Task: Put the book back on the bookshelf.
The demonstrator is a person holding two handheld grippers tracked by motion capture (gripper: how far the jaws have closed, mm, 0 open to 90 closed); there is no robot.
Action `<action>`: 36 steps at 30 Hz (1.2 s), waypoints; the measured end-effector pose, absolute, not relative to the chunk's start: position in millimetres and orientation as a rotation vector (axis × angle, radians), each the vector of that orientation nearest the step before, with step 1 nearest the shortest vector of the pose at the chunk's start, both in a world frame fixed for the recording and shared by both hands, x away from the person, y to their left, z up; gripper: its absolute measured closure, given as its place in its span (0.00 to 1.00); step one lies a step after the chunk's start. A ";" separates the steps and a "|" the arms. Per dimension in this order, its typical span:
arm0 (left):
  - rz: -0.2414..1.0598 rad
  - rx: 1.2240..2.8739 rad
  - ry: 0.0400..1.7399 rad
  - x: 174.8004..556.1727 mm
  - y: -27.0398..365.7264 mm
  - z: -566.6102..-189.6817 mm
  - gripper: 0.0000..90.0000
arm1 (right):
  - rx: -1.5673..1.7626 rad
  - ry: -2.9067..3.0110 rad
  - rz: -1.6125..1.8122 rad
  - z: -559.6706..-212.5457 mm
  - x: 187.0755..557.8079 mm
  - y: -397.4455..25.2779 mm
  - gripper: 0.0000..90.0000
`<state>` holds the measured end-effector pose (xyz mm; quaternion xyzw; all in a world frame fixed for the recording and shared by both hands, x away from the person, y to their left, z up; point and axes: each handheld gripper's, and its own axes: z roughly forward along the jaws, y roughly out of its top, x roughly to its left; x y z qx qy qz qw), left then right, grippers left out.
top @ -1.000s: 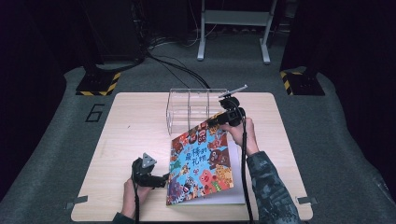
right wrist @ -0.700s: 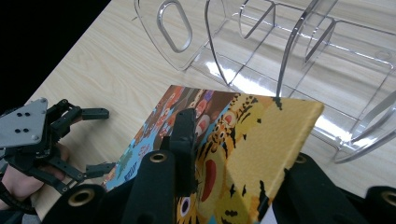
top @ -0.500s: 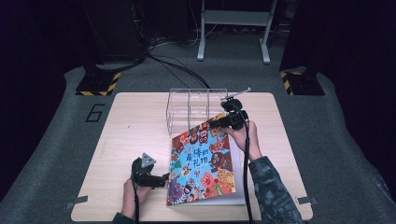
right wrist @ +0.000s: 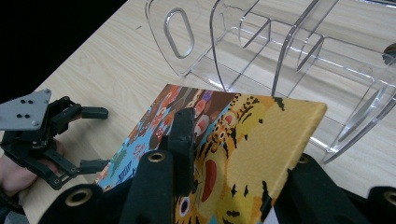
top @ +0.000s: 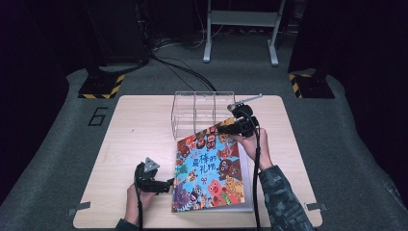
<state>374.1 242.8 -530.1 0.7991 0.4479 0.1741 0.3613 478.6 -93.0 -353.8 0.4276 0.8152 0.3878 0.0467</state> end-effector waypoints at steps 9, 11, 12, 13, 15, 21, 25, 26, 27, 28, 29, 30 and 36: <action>0.369 1.992 1.175 380.6 245.9 -528.2 0.00 | 1.237 2.453 1.192 -348.5 465.8 -92.7 0.74; 0.329 1.984 1.172 383.2 247.2 -524.3 0.00 | 1.225 2.446 1.204 -348.6 463.6 -93.9 0.74; 0.325 1.979 1.165 384.5 247.6 -522.0 0.00 | 1.213 2.439 1.210 -349.0 462.9 -94.4 0.74; 0.321 1.966 1.155 386.0 248.0 -519.8 0.00 | 1.223 2.437 1.213 -348.7 461.6 -94.1 0.74; 0.307 1.942 1.158 388.4 248.6 -514.4 0.00 | 1.225 2.432 1.211 -348.3 459.5 -94.1 0.74; 0.245 1.897 1.142 398.0 250.3 -502.2 0.00 | 1.185 2.421 1.216 -346.8 454.9 -94.4 0.74; 0.206 1.910 1.120 403.6 246.5 -495.1 0.00 | 1.152 2.408 1.245 -347.4 451.9 -95.7 0.74; 0.191 1.916 1.111 405.0 245.3 -493.4 0.00 | 1.160 2.408 1.244 -347.0 450.2 -95.9 0.74; 0.197 1.914 1.109 406.1 243.9 -492.6 0.00 | 1.138 2.405 1.253 -347.4 450.4 -96.4 0.74; 0.182 1.924 1.101 407.6 243.3 -490.7 0.00 | 1.143 2.403 1.256 -347.4 449.6 -96.3 0.74; 0.171 1.922 1.100 409.1 241.9 -489.3 0.00 | 1.137 2.400 1.257 -347.4 449.0 -96.6 0.74; 0.166 1.919 1.093 411.1 240.3 -488.2 0.00 | 1.133 2.397 1.258 -347.4 448.5 -96.8 0.74; 0.137 1.919 1.083 417.7 234.7 -482.5 0.00 | 1.105 2.378 1.288 -347.5 442.7 -98.7 0.73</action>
